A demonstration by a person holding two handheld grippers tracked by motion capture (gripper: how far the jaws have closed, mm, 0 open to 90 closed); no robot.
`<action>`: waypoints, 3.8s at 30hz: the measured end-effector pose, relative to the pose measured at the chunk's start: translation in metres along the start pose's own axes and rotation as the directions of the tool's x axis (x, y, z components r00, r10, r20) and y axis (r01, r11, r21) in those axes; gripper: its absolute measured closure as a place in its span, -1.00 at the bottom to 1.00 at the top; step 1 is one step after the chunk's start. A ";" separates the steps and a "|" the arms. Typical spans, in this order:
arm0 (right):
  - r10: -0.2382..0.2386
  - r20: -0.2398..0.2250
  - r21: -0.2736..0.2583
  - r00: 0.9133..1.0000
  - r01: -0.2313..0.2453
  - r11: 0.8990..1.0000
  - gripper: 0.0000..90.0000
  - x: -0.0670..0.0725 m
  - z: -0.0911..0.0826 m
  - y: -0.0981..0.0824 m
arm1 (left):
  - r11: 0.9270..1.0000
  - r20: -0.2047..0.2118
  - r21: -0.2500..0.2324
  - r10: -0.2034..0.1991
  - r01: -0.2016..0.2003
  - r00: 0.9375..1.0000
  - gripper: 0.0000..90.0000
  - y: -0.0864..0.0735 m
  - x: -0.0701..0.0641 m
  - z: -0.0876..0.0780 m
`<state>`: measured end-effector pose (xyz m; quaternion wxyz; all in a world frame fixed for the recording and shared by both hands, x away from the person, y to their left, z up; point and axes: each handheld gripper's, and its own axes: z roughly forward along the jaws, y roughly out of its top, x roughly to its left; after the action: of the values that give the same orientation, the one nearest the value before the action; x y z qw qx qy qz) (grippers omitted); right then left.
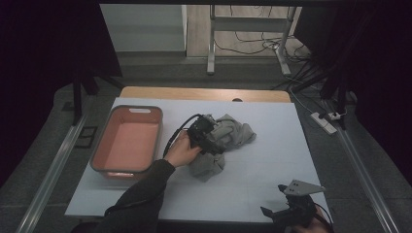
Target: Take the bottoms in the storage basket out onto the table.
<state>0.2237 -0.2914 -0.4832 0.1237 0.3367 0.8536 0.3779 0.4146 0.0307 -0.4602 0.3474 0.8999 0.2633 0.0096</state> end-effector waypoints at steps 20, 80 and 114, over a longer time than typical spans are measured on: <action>-0.003 0.005 0.002 1.000 0.003 1.000 -0.95 0.001 0.000 0.000 | 1.000 0.044 -0.022 -0.013 0.014 0.999 -1.00 -0.011 -0.006 -0.015; -0.019 -0.001 -0.002 1.000 0.019 1.000 -0.95 0.002 0.000 0.000 | 0.995 0.035 -0.099 -0.007 0.011 0.999 -1.00 -0.040 -0.021 -0.049; -0.017 0.003 -0.003 1.000 0.017 1.000 -0.95 0.002 0.000 0.000 | 0.990 0.014 -0.140 0.004 -0.002 1.000 -1.00 -0.056 -0.032 -0.077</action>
<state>0.2223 -0.2904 -0.4826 0.1288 0.3296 0.8557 0.3777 0.3455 0.0978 -0.4317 0.4117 0.8737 0.2583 0.0224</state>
